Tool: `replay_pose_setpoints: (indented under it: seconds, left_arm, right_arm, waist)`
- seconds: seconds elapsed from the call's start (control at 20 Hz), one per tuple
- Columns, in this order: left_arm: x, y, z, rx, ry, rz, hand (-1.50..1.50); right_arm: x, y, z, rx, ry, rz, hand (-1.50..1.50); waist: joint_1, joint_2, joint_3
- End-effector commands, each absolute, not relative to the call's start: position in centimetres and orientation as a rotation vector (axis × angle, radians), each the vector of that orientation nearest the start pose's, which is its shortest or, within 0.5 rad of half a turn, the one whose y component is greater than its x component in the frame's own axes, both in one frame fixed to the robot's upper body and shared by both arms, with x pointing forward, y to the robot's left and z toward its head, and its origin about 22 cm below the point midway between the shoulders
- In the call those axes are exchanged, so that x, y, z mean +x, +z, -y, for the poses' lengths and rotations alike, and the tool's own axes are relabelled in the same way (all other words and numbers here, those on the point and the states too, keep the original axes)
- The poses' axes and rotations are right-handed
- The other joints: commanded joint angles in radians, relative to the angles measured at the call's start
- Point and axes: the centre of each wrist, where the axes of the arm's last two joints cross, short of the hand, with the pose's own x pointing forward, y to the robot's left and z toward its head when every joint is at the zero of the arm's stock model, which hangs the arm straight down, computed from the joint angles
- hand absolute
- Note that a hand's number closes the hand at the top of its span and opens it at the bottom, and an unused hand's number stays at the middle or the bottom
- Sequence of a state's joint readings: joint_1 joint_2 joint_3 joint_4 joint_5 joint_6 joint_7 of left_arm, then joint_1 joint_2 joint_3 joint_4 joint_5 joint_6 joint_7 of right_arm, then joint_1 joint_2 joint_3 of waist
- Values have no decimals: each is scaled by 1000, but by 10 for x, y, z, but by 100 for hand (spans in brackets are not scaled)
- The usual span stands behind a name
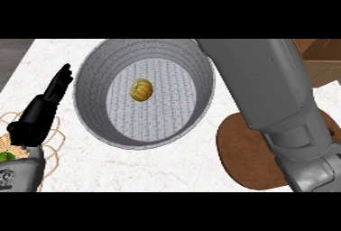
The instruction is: Pick the squash from the cutting board and place it in the basket
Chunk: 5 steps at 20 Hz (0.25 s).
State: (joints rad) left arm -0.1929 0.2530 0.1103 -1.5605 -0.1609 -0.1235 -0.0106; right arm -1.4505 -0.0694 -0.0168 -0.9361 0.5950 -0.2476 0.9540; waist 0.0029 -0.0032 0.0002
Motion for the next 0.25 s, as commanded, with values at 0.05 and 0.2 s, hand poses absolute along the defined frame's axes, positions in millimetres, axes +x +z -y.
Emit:
replay_pose_setpoints:
  seconds: [0.05, 0.2]
  left_arm:
    - [283, 56, -297, 301, -374, 1703, 0]
    - [274, 62, -298, 309, -360, 1705, 0]
  right_arm:
    - [405, 344, 100, -681, -31, 1541, -150]
    - [402, 320, 139, -708, -121, 1541, -150]
  waist:
    - [-25, -2, 0]
    - [-25, -7, 1]
